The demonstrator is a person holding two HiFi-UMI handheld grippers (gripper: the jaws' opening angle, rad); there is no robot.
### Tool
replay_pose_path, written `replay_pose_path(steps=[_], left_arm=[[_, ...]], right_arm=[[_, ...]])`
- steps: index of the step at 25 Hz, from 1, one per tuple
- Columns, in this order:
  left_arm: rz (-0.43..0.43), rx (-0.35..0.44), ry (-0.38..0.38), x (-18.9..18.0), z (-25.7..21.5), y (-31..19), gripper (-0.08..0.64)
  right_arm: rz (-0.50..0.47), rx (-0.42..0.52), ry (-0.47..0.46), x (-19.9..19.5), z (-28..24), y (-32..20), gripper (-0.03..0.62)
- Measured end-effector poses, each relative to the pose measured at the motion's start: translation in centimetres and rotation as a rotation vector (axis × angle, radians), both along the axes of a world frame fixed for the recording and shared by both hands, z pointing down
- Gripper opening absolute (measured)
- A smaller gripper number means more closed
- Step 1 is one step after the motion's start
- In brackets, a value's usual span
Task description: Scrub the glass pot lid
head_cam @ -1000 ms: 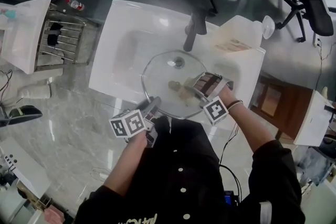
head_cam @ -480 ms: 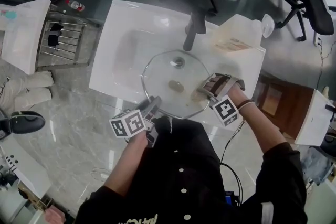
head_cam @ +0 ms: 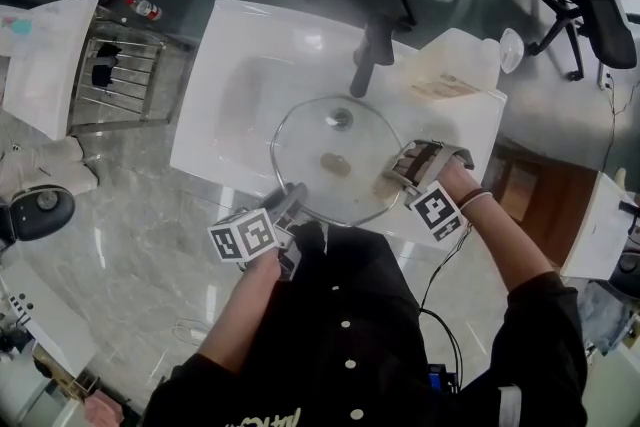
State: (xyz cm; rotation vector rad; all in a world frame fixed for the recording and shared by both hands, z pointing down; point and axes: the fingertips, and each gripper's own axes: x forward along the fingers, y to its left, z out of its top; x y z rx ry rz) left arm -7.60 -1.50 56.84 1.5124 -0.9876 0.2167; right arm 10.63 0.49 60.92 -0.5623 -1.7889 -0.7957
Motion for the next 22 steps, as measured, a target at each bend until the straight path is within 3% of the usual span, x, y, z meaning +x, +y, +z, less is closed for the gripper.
replay_pose_path(steps=[7, 10, 15, 22], left_arm=[[-0.003, 0.006, 0.011, 0.1, -0.1, 0.1, 0.163], [-0.011, 0.011, 0.023, 0.0, 0.0, 0.1, 0.163], [-0.037, 0.032, 0.086, -0.1, 0.0, 0.1, 0.164], [-0.080, 0.063, 0.198, 0.1, -0.4, -0.1, 0.167]], right_arm=[[-0.002, 0.014, 0.004, -0.1, 0.1, 0.0, 0.146], [0.043, 0.016, -0.022, -0.3, -0.1, -0.3, 0.147], [0.248, 0.008, -0.193, -4.8, -1.3, -2.1, 0.147], [0.413, 0.053, -0.391, -13.2, -2.5, -4.4, 0.147]])
